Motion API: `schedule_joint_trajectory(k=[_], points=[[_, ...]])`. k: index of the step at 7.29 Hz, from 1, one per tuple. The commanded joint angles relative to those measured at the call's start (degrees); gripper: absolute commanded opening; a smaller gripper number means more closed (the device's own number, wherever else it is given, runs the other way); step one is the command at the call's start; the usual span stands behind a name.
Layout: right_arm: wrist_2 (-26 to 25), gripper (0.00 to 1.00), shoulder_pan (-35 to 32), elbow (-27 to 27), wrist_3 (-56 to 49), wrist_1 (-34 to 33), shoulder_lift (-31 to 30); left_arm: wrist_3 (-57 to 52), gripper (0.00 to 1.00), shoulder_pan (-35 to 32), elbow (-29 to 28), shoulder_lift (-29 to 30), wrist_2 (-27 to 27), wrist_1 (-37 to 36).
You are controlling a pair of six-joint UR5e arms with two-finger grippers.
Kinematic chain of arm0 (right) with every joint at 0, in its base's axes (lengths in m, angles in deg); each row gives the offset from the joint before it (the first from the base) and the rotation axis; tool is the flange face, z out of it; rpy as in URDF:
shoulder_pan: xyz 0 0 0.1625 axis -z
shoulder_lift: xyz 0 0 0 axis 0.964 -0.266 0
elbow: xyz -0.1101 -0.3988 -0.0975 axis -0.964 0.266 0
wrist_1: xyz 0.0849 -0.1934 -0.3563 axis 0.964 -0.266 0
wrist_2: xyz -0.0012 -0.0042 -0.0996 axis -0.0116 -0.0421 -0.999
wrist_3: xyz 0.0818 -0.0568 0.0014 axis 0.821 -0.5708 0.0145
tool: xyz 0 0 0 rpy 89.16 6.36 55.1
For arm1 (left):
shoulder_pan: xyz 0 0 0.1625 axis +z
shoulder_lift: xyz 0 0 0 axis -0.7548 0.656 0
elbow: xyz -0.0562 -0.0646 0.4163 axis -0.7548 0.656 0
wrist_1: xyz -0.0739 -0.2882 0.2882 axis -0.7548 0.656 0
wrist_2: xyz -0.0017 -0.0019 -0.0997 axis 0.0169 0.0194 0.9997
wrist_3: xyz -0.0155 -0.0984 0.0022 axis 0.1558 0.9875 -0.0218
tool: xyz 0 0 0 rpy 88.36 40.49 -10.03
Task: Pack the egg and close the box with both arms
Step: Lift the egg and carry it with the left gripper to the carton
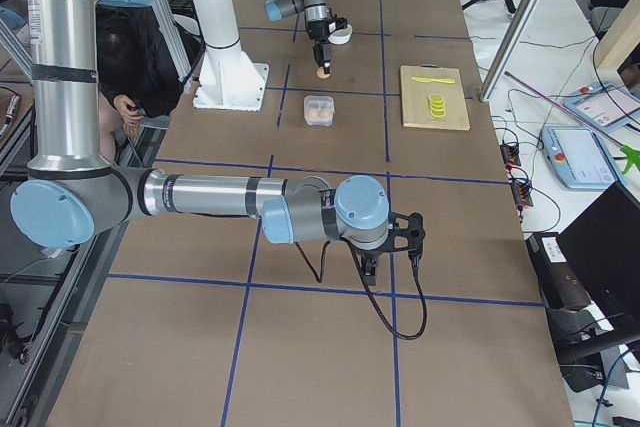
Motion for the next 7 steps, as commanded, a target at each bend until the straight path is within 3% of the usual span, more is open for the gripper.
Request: schedule_joint_trajectory(k=[1, 6, 7], points=[[0.1, 1.00, 0.1, -0.1, 0.1, 0.0, 0.0, -0.1, 0.00, 2.9, -8.6, 4.2, -3.3, 5.8], [-0.2, 1.00, 0.4, 0.3, 0.1, -0.1, 0.4, -1.2, 0.01, 3.0, -11.0, 5.3, -4.4, 5.8], [-0.2, 1.00, 0.4, 0.4, 0.1, -0.1, 0.4, -1.4, 0.50, 3.0, -11.0, 5.3, -4.4, 5.8]])
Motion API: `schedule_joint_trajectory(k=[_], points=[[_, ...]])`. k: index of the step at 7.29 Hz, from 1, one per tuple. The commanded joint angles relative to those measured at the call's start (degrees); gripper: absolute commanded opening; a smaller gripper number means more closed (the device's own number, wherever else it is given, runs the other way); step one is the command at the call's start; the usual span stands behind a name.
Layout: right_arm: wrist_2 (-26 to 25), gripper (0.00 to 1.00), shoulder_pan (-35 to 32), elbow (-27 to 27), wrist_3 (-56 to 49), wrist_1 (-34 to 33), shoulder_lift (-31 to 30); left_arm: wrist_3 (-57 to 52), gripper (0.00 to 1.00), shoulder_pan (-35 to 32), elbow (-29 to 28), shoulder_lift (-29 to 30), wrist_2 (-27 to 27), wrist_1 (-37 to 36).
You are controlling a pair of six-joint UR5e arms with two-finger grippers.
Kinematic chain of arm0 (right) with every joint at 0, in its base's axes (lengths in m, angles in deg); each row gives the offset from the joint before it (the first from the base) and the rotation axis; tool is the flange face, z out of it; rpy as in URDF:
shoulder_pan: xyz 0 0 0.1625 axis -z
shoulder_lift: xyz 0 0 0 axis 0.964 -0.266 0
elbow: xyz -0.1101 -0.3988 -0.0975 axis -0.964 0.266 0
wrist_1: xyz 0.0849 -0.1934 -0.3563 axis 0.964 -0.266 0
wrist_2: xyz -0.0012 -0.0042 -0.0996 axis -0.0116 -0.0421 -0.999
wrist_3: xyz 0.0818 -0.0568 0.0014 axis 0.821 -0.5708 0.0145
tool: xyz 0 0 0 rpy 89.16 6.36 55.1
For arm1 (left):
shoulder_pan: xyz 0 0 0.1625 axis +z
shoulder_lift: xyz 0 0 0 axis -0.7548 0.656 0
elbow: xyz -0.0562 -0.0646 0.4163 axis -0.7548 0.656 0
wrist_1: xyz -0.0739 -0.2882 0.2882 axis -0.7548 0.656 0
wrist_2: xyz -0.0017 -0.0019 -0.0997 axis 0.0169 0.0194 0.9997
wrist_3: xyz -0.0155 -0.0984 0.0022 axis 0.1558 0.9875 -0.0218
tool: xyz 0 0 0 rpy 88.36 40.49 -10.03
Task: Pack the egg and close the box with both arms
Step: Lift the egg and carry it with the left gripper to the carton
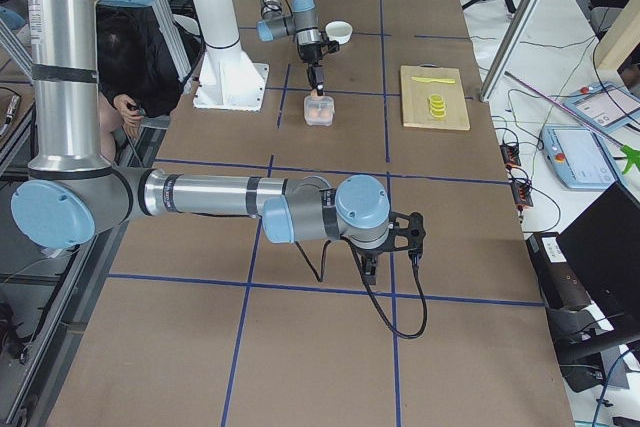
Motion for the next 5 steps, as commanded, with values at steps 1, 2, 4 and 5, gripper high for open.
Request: schedule_joint_trajectory(k=[1, 2, 4, 5], points=[[0.0, 1.00, 0.0, 0.1, 0.0, 0.0, 0.1, -0.6, 0.91, 0.0, -0.1, 0.1, -0.1, 0.0], [0.0, 1.00, 0.0, 0.1, 0.0, -0.1, 0.3, -2.0, 1.00, 0.0, 0.0, 0.1, -0.1, 0.0], [0.1, 1.00, 0.0, -0.1, 0.0, -0.1, 0.4, -3.2, 1.00, -0.4, 0.7, 0.1, -0.1, -0.1], [0.1, 1.00, 0.1, -0.2, 0.3, 0.0, 0.4, -3.2, 1.00, -1.7, 2.5, -0.1, 0.7, -0.6]])
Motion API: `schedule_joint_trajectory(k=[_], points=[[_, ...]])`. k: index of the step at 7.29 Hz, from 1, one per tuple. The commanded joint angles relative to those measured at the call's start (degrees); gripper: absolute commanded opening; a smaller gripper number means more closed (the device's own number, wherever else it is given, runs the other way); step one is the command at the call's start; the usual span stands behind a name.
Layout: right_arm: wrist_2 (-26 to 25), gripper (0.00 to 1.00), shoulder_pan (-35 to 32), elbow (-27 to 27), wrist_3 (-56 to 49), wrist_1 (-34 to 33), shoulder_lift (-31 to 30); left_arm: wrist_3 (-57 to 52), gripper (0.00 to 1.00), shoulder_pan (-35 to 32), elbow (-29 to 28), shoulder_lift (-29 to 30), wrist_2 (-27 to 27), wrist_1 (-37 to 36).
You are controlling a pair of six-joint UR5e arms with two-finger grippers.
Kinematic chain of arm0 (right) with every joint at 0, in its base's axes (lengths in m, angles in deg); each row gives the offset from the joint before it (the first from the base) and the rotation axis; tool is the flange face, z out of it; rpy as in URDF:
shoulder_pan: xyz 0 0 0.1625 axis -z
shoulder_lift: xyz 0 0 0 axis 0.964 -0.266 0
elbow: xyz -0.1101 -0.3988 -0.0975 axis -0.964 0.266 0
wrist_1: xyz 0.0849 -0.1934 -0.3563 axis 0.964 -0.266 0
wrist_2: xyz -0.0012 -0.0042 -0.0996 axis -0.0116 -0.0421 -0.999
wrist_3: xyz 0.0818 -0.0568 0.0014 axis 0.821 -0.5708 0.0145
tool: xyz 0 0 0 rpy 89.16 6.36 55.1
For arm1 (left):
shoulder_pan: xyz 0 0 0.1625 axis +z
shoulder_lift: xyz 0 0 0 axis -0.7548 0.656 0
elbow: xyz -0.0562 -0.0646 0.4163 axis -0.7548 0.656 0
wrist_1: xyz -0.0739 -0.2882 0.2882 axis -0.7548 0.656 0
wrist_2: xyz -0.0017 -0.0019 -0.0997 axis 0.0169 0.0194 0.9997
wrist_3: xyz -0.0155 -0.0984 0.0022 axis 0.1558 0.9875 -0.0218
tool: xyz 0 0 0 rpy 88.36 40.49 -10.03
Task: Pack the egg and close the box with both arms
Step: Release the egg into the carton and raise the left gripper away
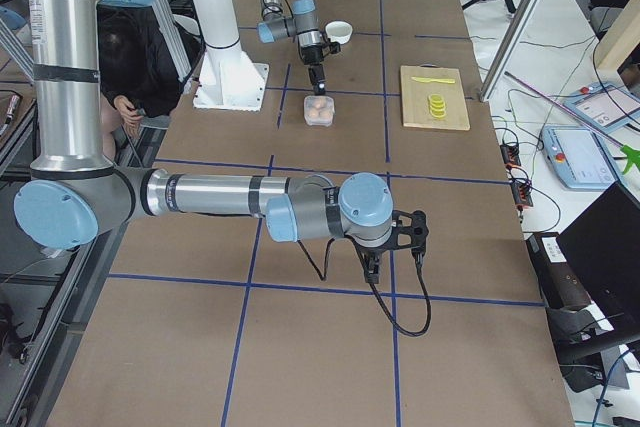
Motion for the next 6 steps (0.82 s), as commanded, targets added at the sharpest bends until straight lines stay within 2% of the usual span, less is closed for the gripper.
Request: schedule_joint_trajectory(k=[1, 2, 3, 5, 6], points=[[0.1, 1.00, 0.7, -0.5, 1.8, 0.1, 0.2, -0.4, 1.00, -2.7, 2.5, -0.3, 3.0, -1.0], [-0.1, 1.00, 2.9, -2.7, 5.0, 0.2, 0.1, -0.6, 1.00, -5.0, 3.9, -0.4, 7.5, -3.5], [-0.4, 1.00, 6.5, -5.7, 11.7, 0.2, 0.1, -2.7, 1.00, -6.7, 6.5, -0.5, 9.3, -8.4], [-3.5, 1.00, 14.7, -12.0, 24.0, 0.4, 0.0, -8.7, 1.00, -11.1, 12.0, -0.6, 13.8, -21.6], [-5.8, 1.00, 19.9, -13.9, 32.3, 5.1, -0.1, -13.2, 1.00, -13.1, 14.8, -0.7, 14.0, -29.6]])
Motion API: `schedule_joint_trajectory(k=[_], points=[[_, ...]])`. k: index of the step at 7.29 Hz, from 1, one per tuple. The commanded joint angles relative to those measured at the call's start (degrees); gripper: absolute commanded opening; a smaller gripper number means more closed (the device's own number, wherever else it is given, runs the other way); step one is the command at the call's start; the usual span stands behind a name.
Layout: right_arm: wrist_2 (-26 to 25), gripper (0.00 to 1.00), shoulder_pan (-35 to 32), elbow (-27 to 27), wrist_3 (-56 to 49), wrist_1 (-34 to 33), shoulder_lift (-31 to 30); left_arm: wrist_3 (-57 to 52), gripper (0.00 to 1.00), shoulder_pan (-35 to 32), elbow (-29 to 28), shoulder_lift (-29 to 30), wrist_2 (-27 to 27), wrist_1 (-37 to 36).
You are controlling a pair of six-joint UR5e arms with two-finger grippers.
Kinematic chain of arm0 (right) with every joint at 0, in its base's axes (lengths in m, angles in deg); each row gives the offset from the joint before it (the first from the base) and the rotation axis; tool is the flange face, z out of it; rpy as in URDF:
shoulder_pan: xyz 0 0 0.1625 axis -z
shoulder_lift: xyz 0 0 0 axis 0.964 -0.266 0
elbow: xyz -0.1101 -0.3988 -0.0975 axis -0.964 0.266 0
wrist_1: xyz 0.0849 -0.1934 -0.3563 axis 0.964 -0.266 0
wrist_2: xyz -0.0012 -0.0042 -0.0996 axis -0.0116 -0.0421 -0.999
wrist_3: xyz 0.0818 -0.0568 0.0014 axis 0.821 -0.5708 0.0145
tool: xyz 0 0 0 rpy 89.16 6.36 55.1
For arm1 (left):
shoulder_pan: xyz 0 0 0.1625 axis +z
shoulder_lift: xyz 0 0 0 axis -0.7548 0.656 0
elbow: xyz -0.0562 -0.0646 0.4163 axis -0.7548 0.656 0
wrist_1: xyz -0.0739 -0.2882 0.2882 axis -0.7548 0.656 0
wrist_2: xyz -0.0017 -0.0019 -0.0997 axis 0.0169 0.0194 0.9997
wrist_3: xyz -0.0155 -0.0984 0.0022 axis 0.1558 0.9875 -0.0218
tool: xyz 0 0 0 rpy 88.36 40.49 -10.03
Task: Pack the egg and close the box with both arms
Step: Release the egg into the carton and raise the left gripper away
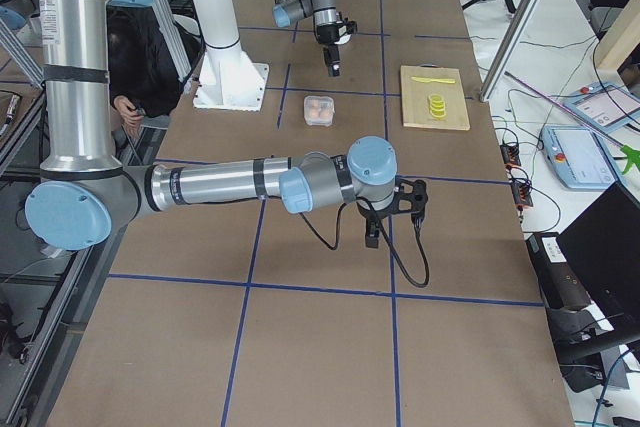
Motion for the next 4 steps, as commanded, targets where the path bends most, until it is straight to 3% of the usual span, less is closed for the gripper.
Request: schedule_joint_trajectory(k=[1, 2, 3, 4], points=[[-5.5, 1.00, 11.4, -2.9, 21.0, 14.2, -0.5, -10.6, 1.00, -4.7, 6.3, -0.2, 1.3, -18.3], [-9.2, 1.00, 17.3, -3.2, 31.1, 23.1, -1.2, -16.9, 1.00, -7.2, 10.0, -1.3, 1.3, -26.8], [-11.8, 0.89, 22.8, -5.6, 36.7, 24.3, -1.3, -21.0, 1.00, -11.4, 15.6, -5.1, 1.4, -30.2], [-16.7, 0.66, 29.9, -8.3, 42.5, 24.3, -1.3, -22.3, 0.99, -17.4, 17.9, -7.2, 1.8, -32.5]])
